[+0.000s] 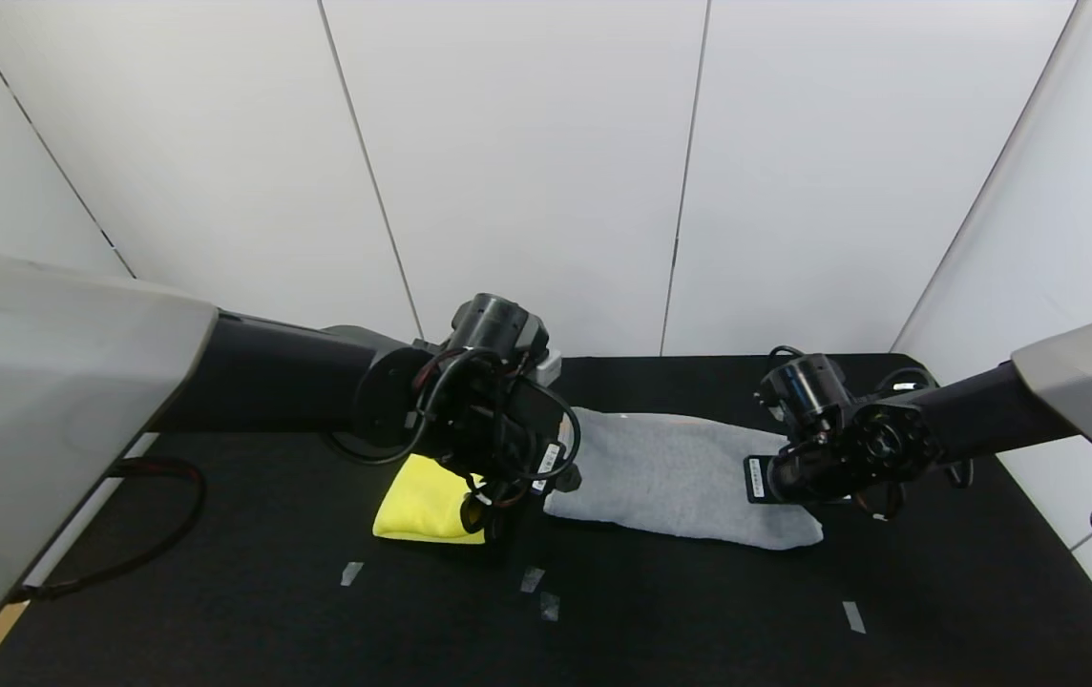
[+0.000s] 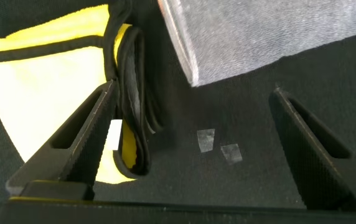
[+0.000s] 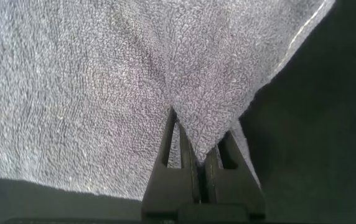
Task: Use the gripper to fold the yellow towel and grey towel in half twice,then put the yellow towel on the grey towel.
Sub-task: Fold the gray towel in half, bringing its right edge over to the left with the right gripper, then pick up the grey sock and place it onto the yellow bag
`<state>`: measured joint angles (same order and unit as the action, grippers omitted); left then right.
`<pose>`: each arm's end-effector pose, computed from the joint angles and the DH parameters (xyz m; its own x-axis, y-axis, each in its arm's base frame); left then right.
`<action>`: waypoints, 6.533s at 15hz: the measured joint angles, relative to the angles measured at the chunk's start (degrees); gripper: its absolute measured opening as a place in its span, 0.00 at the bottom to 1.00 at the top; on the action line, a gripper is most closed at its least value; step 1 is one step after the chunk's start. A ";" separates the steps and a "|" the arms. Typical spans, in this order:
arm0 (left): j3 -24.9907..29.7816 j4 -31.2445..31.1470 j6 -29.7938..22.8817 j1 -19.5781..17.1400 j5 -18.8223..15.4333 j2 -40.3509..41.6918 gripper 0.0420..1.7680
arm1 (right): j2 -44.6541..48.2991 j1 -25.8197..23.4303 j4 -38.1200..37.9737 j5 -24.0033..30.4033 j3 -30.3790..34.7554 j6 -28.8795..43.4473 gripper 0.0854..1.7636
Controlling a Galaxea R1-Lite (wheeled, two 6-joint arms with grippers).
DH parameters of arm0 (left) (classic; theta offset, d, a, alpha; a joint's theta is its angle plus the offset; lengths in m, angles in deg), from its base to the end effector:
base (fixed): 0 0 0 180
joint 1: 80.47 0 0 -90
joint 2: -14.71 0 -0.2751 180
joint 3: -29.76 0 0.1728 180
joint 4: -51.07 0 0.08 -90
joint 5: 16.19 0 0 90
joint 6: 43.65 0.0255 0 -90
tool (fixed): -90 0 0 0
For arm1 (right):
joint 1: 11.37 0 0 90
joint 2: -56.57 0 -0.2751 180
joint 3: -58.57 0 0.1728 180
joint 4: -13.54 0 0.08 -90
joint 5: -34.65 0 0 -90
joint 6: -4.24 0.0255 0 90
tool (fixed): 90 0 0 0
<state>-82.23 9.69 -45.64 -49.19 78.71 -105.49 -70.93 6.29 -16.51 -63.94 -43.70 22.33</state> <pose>0.3240 -0.1943 0.1328 0.5963 -0.2624 -0.7586 0.4471 0.8935 0.0425 0.3668 0.1128 0.0581 0.5819 0.0285 -0.8127 0.0351 0.9976 0.0602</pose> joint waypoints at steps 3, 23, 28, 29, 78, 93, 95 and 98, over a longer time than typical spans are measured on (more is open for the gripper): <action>-0.11 0.02 0.00 -0.06 0.00 0.00 0.97 | 2.28 -0.17 -4.05 -3.30 -0.39 -3.18 0.05; -0.30 0.02 0.07 -1.99 0.16 2.21 0.97 | 10.44 6.31 -8.70 -10.29 -2.21 -11.18 0.05; -0.22 0.00 0.07 -1.93 0.18 2.69 0.97 | 8.55 11.80 -8.59 -10.37 -5.00 -9.40 0.05; -0.20 -0.01 0.07 -1.94 0.18 2.78 0.97 | 7.68 12.85 -8.56 -10.36 -5.57 -8.33 0.05; 0.16 -0.57 0.27 -1.38 0.40 2.26 0.97 | 5.01 2.93 -3.94 14.62 -3.64 -1.02 0.96; -16.59 -15.47 -20.94 3.30 -12.59 -9.33 0.97 | 13.67 -3.21 -8.18 17.79 -0.67 -9.58 0.96; -22.94 -19.87 -24.45 3.56 -12.64 -13.13 0.97 | 14.41 -4.06 -8.16 17.79 -0.22 -9.69 0.96; -27.10 -20.72 -26.97 4.60 -12.75 -17.83 0.97 | 15.10 -4.85 -8.00 17.81 0.49 -9.64 0.96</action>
<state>-109.33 -11.03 -72.60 -44.59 65.96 -123.33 -55.83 1.44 -24.51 -46.13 -43.21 12.68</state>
